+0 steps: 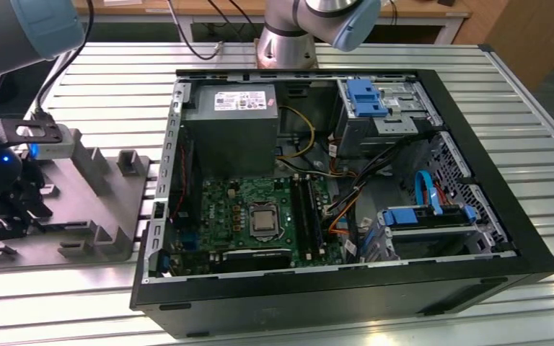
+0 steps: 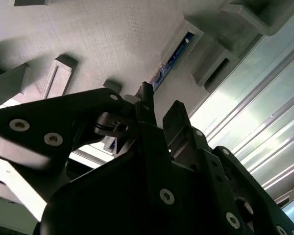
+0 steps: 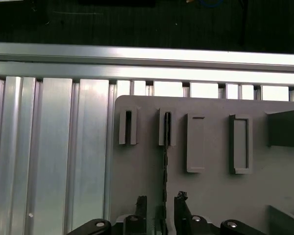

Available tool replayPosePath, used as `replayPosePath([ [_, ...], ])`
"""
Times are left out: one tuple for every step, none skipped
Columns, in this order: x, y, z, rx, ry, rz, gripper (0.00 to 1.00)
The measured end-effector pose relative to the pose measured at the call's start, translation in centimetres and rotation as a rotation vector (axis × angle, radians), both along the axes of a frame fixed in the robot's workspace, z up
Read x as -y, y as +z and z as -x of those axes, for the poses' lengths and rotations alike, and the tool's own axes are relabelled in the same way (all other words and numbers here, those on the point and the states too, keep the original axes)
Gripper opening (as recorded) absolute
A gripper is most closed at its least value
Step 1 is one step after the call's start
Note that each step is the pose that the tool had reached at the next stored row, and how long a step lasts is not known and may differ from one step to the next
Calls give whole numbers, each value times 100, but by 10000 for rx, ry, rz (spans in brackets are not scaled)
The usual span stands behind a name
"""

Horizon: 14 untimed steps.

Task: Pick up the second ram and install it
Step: 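Pick up the second ram and move it above second insertion slot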

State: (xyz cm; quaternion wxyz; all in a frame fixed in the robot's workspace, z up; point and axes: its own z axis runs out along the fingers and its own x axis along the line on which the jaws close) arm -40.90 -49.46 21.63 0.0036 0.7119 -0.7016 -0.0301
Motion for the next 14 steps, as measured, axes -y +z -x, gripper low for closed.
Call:
replayPosePath([
  [-2,-5,10,3,0,-3,36],
  [-3,-8,23,1,-1,-1,36],
  [-6,-11,40,0,0,0,36],
  [-8,-17,60,0,0,0,36],
  [-11,-23,76,0,0,-1,36],
  [-13,-28,92,-1,0,0,36],
  [-16,-34,108,-1,0,1,36],
  [-20,-41,124,0,0,0,36],
  [-26,-46,138,-1,0,0,36],
  [-32,-52,149,1,0,-1,36],
  [-40,-58,160,0,0,0,36],
  [-47,-65,170,0,1,0,36],
  [-52,-75,180,0,1,1,36],
  [-57,-87,192,0,2,0,36],
])
